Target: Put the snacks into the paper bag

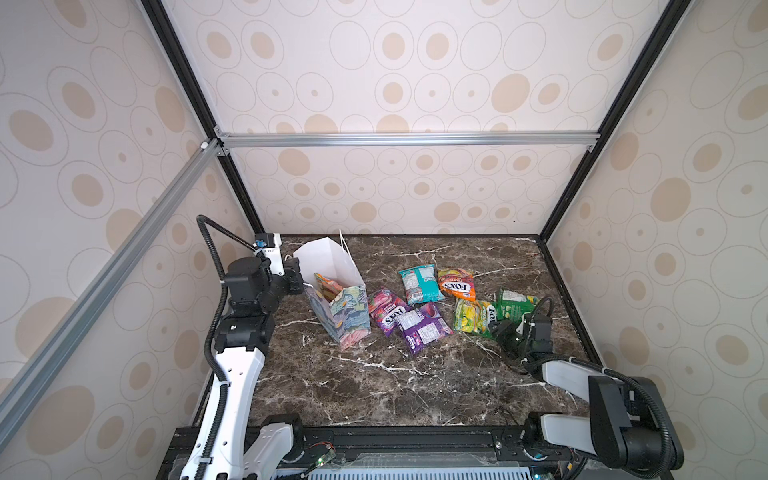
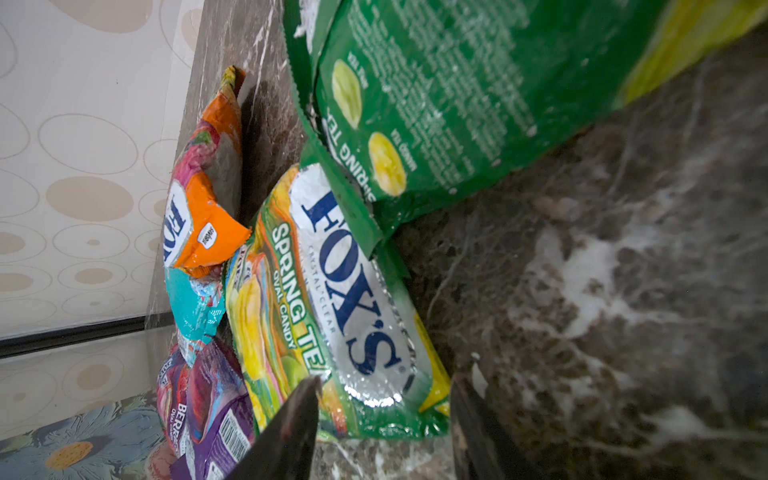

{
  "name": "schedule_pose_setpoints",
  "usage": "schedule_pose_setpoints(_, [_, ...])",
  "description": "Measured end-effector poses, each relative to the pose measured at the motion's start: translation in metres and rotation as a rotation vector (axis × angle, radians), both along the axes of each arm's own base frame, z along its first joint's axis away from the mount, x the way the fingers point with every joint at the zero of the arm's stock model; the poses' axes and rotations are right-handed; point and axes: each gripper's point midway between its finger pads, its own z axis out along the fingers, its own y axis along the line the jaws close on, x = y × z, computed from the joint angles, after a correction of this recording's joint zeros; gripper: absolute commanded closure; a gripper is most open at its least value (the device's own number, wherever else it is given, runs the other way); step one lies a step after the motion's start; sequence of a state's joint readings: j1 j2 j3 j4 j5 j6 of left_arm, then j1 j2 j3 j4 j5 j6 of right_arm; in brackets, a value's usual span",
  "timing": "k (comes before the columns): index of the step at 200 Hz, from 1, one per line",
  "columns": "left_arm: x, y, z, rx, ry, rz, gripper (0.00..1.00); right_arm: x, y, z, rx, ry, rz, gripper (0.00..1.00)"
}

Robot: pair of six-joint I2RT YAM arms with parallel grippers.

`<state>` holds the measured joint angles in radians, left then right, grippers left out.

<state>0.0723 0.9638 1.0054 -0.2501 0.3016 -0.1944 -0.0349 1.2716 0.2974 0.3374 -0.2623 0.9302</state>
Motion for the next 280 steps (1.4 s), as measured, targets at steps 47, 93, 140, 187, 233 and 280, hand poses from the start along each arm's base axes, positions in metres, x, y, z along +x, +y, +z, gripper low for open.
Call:
schedule_pose_setpoints(47, [0.0,0.0,0.0,0.0,0.0,0.0,1.0,-0.012,-0.002,0.018,-0.03,-0.017,0.004,0.43])
schedule_pose_setpoints(93, [0.0,0.0,0.0,0.0,0.0,0.0,1.0,-0.021,-0.013,0.03,-0.107,-0.038,-0.018,0.4])
schedule_pose_setpoints(140, [0.0,0.0,0.0,0.0,0.0,0.0,1.0,-0.019,-0.002,-0.001,-0.086,0.089,0.066,0.38])
schedule_pose_setpoints(187, [0.0,0.0,0.0,0.0,0.0,0.0,1.0,-0.008,0.003,0.0,-0.083,0.065,0.105,0.37])
schedule_pose_setpoints(233, [0.0,0.0,0.0,0.0,0.002,0.0,1.0,-0.001,0.004,-0.002,-0.084,0.047,0.116,0.38])
schedule_pose_setpoints(280, [0.0,0.0,0.0,0.0,0.002,0.0,1.0,0.008,0.005,-0.002,-0.085,0.023,0.125,0.4])
